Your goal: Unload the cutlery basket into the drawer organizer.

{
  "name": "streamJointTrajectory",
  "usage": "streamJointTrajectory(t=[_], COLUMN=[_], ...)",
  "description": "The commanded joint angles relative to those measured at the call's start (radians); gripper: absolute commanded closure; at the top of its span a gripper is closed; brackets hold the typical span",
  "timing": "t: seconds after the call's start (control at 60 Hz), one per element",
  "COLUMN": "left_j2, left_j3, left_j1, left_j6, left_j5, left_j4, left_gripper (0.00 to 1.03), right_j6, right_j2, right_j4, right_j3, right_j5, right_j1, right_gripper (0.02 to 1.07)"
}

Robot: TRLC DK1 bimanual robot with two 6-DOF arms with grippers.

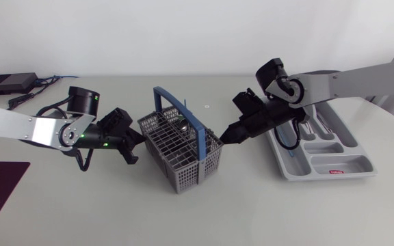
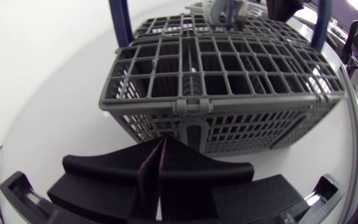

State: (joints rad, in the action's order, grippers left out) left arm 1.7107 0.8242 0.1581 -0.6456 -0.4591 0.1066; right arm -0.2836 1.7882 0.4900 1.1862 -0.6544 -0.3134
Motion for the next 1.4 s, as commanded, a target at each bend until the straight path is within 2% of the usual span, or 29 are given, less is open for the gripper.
streamJointTrajectory(t=[0.0, 0.3, 0.483, 0.7, 0.85, 0.983, 1.233, 1.383], left_j2=[0.052, 0.142, 0.158, -0.031, -0.237, -0.375, -0.542, -0.577], left_j3=[0.076, 0.213, 0.231, 0.115, 0.003, -0.080, -0.155, -0.203], left_j1=[0.004, 0.061, 0.067, 0.003, -0.040, -0.042, 0.015, 0.074], left_j6=[0.043, 0.090, 0.093, 0.047, -0.042, -0.123, -0.239, -0.252], left_j5=[-0.021, -0.023, -0.023, -0.021, -0.044, -0.076, -0.122, -0.125], left_j4=[0.019, -0.002, -0.012, -0.053, -0.162, -0.280, -0.533, -0.574], left_gripper=[0.86, 0.85, 0.85, 0.85, 0.85, 0.85, 0.85, 0.85], right_j6=[0.023, 0.054, 0.077, 0.067, 0.080, 0.098, 0.135, 0.152], right_j2=[-0.039, -0.133, -0.158, -0.193, -0.174, -0.101, 0.108, 0.214], right_j4=[-0.018, -0.019, -0.034, -0.050, -0.100, -0.166, -0.238, -0.229], right_j3=[-0.051, -0.128, -0.152, -0.143, -0.119, -0.074, 0.099, 0.228], right_j5=[-0.011, 0.010, 0.047, 0.055, 0.064, 0.088, 0.105, 0.104], right_j1=[-0.038, -0.135, -0.201, -0.119, -0.050, -0.007, 0.059, 0.079], right_gripper=[1.01, 1.01, 1.01, 1.01, 1.01, 1.01, 1.01, 1.01])
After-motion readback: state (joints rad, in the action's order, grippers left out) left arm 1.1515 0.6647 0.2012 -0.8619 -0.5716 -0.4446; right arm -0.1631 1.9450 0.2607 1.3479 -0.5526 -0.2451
